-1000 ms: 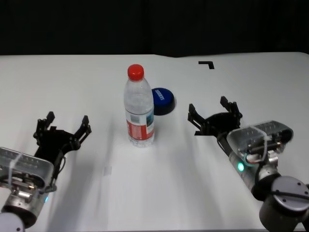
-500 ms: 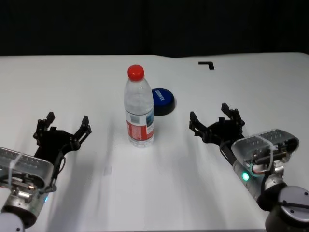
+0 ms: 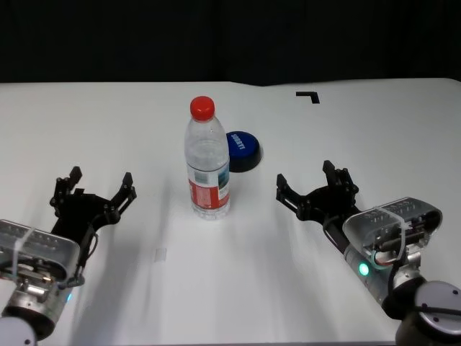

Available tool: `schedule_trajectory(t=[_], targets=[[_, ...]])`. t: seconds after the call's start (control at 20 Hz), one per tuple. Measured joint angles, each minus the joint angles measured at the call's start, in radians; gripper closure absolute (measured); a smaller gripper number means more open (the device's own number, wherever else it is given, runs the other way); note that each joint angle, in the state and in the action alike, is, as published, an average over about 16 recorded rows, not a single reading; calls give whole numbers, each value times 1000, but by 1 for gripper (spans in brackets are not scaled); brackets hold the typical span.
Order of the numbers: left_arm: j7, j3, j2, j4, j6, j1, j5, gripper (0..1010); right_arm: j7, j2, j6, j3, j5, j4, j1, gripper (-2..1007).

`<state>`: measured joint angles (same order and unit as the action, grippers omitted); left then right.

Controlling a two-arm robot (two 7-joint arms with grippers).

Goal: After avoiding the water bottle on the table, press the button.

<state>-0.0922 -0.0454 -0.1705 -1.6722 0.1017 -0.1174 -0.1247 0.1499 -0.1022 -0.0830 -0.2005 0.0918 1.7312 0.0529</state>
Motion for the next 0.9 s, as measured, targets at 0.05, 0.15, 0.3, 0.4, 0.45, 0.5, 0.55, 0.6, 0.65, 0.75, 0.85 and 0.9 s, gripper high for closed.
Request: schedule_trajectory(t=[0.05, 0.15, 0.3, 0.4, 0.45, 0.5, 0.55, 0.6, 0.65, 0.75, 0.85, 0.9], targets=[[0, 0, 0, 0, 0, 0, 0, 7, 2, -2, 0, -2, 2, -1, -1, 2], [0, 0, 0, 0, 0, 0, 0, 7, 6, -5, 0, -7, 5, -3, -4, 2], [0, 0, 0, 0, 0, 0, 0, 7, 12, -9, 0, -15, 10, -6, -9, 3], [0, 0, 0, 0, 0, 0, 0, 7, 16, -12, 0, -20, 13, -9, -12, 3], [0, 0, 0, 0, 0, 0, 0, 7, 17, -14, 0, -23, 14, -10, -13, 3], [0, 0, 0, 0, 0, 0, 0, 7, 19, -15, -1, -25, 16, -10, -14, 3], [0, 0, 0, 0, 0, 0, 0, 7, 20, -17, -1, -27, 17, -11, -14, 3], [0, 0, 0, 0, 0, 0, 0, 7, 22, -19, -1, -29, 19, -11, -15, 3], [0, 0, 0, 0, 0, 0, 0, 7, 23, -20, -2, -31, 21, -12, -15, 3], [0, 0, 0, 0, 0, 0, 0, 7, 25, -24, -3, -34, 24, -12, -15, 2], [0, 0, 0, 0, 0, 0, 0, 7, 26, -27, -3, -36, 27, -13, -14, 2], [0, 0, 0, 0, 0, 0, 0, 7, 26, -29, -3, -38, 28, -13, -14, 2]])
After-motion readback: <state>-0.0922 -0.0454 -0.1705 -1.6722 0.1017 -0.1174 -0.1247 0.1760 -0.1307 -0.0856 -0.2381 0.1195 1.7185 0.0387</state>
